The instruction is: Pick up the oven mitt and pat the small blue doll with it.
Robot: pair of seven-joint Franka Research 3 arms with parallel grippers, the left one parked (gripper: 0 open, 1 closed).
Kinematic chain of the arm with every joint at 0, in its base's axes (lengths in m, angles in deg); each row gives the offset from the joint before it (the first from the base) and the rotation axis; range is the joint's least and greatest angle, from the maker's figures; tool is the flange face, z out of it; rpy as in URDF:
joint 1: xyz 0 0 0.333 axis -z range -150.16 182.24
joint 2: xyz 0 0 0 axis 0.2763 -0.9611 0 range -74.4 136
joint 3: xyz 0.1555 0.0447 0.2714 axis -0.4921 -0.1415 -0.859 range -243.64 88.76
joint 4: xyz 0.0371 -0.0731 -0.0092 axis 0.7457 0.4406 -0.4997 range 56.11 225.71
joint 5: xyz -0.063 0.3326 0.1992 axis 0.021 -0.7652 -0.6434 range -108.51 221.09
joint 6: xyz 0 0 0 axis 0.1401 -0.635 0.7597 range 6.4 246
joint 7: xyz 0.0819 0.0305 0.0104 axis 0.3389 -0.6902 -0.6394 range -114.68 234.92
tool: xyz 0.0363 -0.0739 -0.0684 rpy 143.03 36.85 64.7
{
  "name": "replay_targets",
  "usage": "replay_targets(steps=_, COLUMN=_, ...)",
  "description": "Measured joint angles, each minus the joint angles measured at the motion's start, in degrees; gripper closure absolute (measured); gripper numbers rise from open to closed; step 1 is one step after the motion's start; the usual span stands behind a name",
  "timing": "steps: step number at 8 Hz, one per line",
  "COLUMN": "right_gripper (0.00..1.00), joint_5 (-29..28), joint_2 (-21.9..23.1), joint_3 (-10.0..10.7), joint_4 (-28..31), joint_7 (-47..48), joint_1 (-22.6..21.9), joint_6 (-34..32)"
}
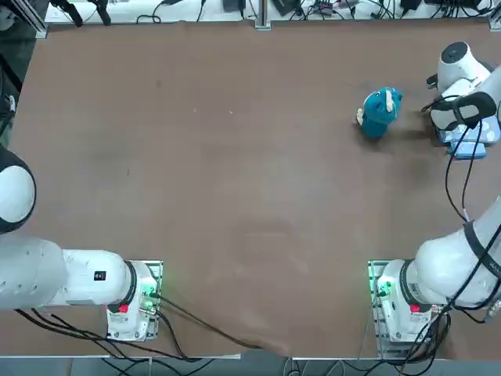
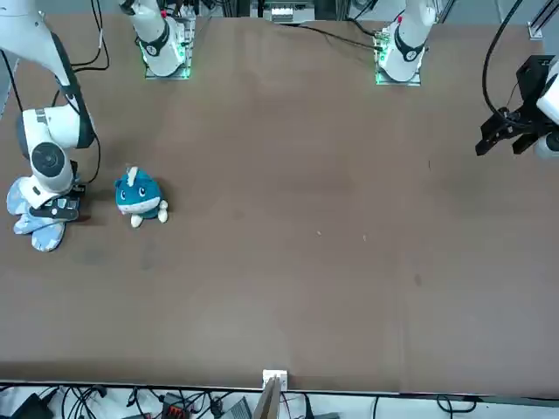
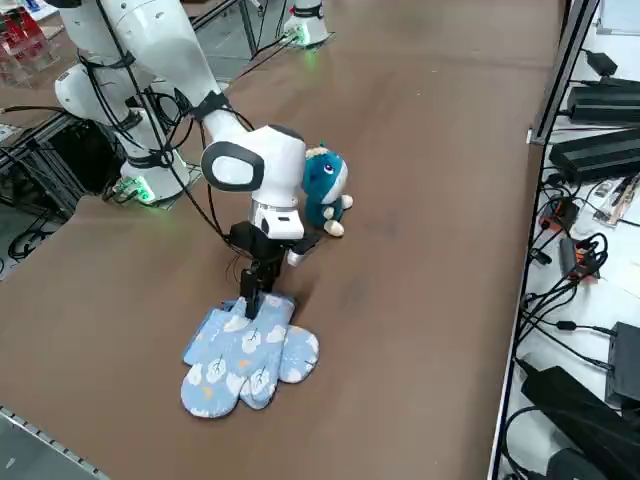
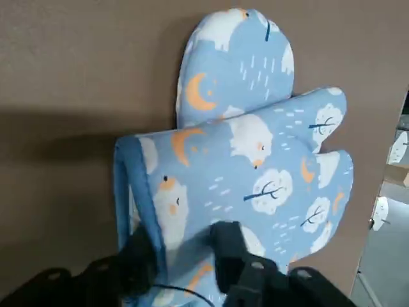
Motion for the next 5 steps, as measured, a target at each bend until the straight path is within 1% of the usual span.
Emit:
replay_targets(steps=2, right_gripper=0.96, joint_5=0.17, joint_2=0.4, joint_3=0.01, joint_4=-2.33, joint_7=-0.01, joint_1=0.01, joint_6=-1.5)
replay_targets(steps=4, right_gripper=0.96, joint_5=0.17, joint_2=2.31, joint_3=-0.03, joint_4=-5.48, joint_7=-2.41, joint_1=0.01, joint_6=-5.89)
replay_targets(steps=5, right_gripper=0.96, joint_5=-0.75, joint_2=3.59, joint_3=-0.09, joint_4=-6.89, joint_7=-5.18, joint_1=-0.01, joint_6=-8.31)
